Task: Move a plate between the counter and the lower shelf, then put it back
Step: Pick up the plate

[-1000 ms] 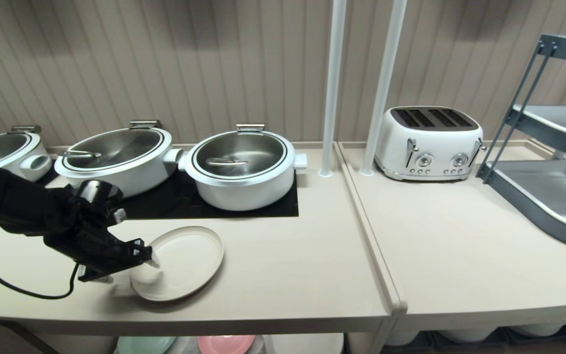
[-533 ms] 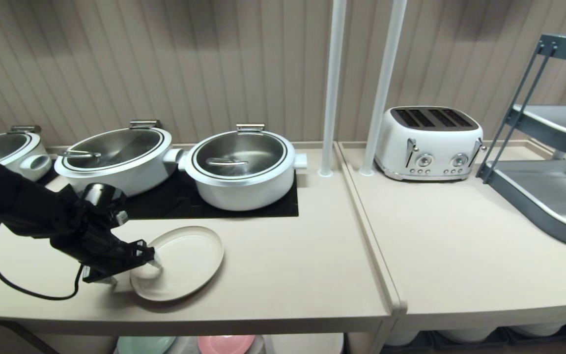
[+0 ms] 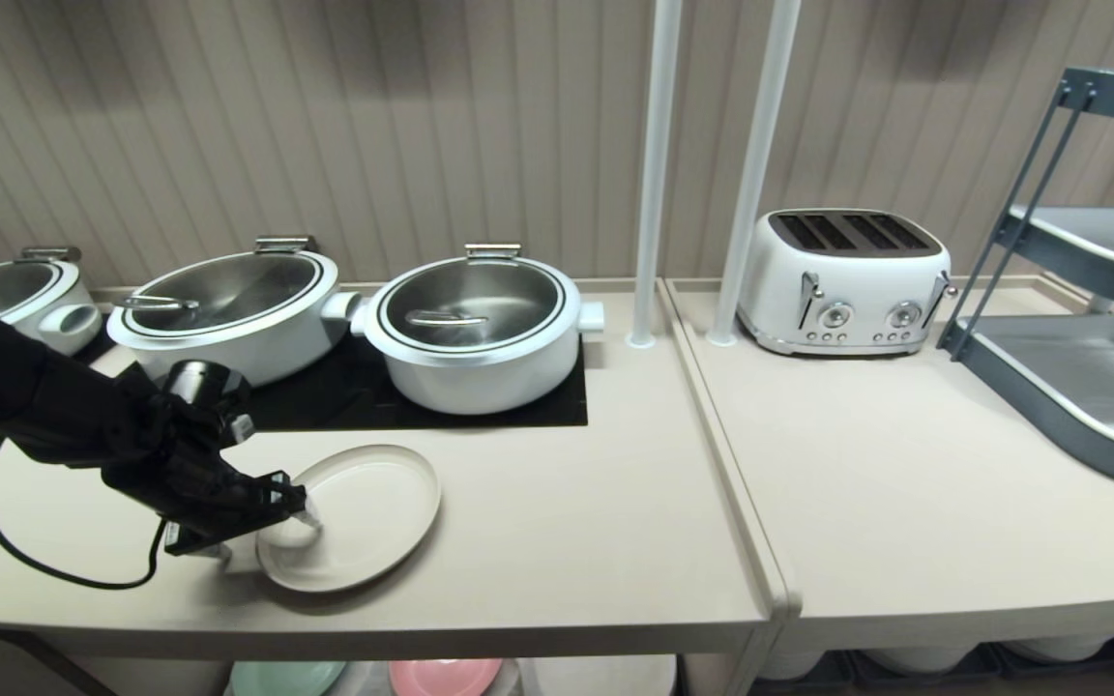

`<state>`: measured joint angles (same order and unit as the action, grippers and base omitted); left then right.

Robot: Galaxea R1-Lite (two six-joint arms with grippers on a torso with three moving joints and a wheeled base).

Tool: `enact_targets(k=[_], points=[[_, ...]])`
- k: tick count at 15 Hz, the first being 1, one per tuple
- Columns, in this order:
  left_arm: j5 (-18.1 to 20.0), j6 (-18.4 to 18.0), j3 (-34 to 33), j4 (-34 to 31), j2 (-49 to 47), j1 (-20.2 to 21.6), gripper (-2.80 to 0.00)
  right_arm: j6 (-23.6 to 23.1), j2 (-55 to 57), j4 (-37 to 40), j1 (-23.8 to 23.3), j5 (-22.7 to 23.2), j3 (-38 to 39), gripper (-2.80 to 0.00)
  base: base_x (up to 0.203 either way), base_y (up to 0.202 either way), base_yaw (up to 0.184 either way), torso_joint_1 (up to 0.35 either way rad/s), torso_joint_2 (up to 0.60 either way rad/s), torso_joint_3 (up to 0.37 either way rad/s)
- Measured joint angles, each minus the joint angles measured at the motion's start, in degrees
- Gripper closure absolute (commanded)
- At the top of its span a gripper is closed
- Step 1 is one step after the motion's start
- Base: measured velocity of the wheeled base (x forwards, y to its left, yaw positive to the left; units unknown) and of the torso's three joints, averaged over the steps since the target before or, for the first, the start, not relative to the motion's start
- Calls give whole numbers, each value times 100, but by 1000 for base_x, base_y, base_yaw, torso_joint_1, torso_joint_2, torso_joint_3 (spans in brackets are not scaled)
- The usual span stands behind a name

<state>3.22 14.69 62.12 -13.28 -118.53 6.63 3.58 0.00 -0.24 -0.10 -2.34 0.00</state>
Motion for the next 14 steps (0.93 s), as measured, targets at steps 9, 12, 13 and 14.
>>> enact_targets(k=[9, 12, 13, 14], points=[[0, 7, -11, -6, -10, 1, 0, 0, 0, 2, 0, -2, 0, 0, 0, 0, 0, 0, 0, 0], [2, 77, -5, -6, -11, 11, 0, -1, 0, -1, 0, -2, 0, 0, 0, 0, 0, 0, 0, 0], [14, 85, 9, 20, -1, 11, 0, 0, 0, 2, 0, -1, 0, 0, 0, 0, 0, 0, 0, 0], [15, 88, -19, 10, 1, 15, 0, 0, 0, -1, 2, -2, 0, 0, 0, 0, 0, 0, 0, 0]])
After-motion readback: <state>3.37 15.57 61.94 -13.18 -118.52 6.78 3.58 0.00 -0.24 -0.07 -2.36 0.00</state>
